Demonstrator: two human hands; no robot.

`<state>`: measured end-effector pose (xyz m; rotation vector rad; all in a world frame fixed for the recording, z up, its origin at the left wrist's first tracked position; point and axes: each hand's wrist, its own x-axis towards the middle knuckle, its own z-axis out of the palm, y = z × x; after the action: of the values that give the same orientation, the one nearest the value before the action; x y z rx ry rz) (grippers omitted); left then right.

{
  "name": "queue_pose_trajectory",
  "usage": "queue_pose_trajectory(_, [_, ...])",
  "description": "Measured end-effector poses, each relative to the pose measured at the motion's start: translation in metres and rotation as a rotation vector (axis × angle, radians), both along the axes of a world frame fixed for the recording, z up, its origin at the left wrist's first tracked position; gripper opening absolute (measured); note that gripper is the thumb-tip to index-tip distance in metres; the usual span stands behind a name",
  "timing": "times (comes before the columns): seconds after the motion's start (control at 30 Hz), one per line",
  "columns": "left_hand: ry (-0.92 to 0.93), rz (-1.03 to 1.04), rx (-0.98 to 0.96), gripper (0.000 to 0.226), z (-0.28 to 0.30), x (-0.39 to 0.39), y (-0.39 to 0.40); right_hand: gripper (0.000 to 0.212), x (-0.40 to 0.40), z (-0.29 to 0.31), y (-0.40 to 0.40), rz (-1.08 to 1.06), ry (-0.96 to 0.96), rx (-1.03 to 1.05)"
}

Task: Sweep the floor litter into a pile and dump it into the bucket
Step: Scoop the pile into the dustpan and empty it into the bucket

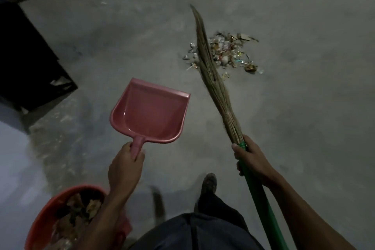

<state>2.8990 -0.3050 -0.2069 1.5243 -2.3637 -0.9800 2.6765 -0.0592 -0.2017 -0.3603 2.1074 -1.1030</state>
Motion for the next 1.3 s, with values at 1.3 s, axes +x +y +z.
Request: queue_pose_trajectory(1.3, [-0.139, -0.439, 0.021, 0.021, -0.021, -0.795, -0.305, 0.046, -0.657, -0.017, -0.245, -0.454, -0.057, 0.274])
